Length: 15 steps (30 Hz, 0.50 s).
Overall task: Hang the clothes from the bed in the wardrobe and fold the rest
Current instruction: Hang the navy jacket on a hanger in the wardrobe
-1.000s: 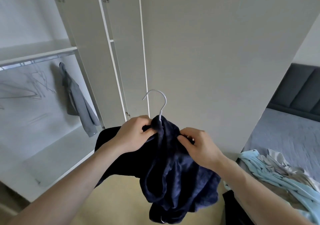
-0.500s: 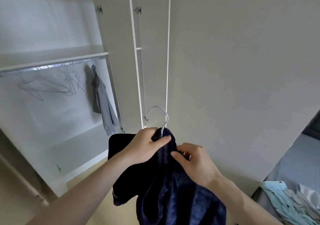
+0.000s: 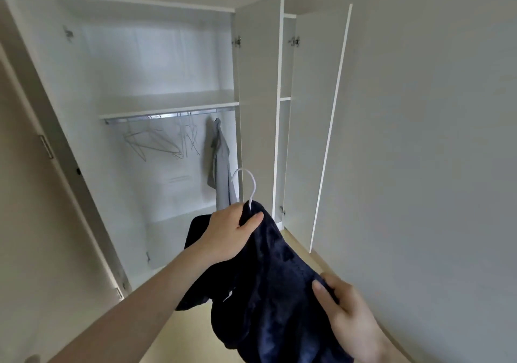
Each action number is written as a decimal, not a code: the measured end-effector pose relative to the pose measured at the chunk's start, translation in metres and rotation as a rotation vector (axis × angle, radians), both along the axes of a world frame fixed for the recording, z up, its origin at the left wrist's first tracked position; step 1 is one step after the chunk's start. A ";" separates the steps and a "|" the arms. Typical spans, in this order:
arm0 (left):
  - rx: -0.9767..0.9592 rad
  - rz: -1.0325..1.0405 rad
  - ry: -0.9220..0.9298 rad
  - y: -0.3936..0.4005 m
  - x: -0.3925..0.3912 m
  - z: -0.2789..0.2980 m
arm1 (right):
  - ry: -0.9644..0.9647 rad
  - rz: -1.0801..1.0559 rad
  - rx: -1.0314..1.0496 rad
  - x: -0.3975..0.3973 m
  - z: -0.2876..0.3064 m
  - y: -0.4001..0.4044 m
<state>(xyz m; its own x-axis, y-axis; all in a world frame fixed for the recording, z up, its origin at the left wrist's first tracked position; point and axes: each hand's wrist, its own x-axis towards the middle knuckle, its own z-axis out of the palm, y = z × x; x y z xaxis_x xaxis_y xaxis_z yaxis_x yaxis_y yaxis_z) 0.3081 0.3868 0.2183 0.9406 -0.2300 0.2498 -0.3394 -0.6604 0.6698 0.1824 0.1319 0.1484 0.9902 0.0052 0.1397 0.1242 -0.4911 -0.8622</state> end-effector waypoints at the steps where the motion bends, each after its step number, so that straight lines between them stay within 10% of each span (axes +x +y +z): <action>1: 0.073 0.040 -0.015 0.001 0.004 0.000 | 0.016 -0.004 0.078 0.007 0.001 0.006; 15: 0.145 0.110 -0.047 0.072 0.162 -0.024 | 0.196 0.160 0.086 0.173 0.014 0.093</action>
<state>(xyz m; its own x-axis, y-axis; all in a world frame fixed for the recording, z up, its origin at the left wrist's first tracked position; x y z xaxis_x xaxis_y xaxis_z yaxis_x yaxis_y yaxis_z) 0.4699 0.4590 0.1943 0.9502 -0.1634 0.2654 -0.2884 -0.7837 0.5502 0.3551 0.2244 0.1622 0.9859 0.1605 -0.0479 0.0212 -0.4029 -0.9150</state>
